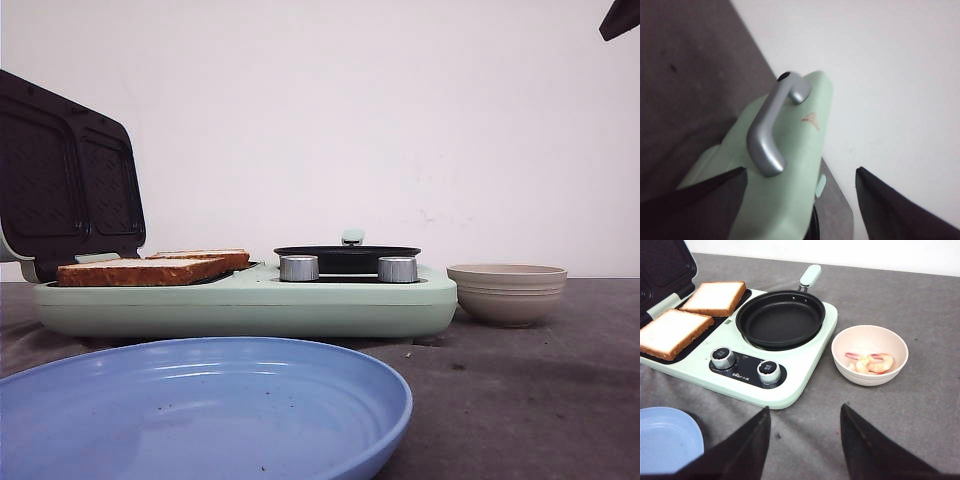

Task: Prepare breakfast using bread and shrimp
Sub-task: 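Move the left gripper to the grey handle of the press lid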

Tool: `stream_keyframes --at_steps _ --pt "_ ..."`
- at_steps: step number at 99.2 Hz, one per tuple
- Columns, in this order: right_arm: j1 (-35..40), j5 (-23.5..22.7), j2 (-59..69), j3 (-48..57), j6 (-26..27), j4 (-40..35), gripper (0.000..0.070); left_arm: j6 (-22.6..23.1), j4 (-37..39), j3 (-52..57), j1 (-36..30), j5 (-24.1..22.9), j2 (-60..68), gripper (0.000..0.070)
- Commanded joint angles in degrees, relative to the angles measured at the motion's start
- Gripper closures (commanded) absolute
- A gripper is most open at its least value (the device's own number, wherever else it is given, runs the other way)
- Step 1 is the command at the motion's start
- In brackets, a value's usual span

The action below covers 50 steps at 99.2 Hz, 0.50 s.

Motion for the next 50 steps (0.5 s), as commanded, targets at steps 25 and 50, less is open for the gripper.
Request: stream_keyframes --at_steps 25,50 --pt "0.5 -0.1 0.2 0.2 -0.4 2.7 0.0436 -0.7 3.2 0.5 -0.3 2.4 7.0 0.0301" --pt "0.5 -0.1 0.2 0.2 -0.4 2.7 0.0436 -2.0 7.8 0.5 -3.1 2.7 11.4 0.0302"
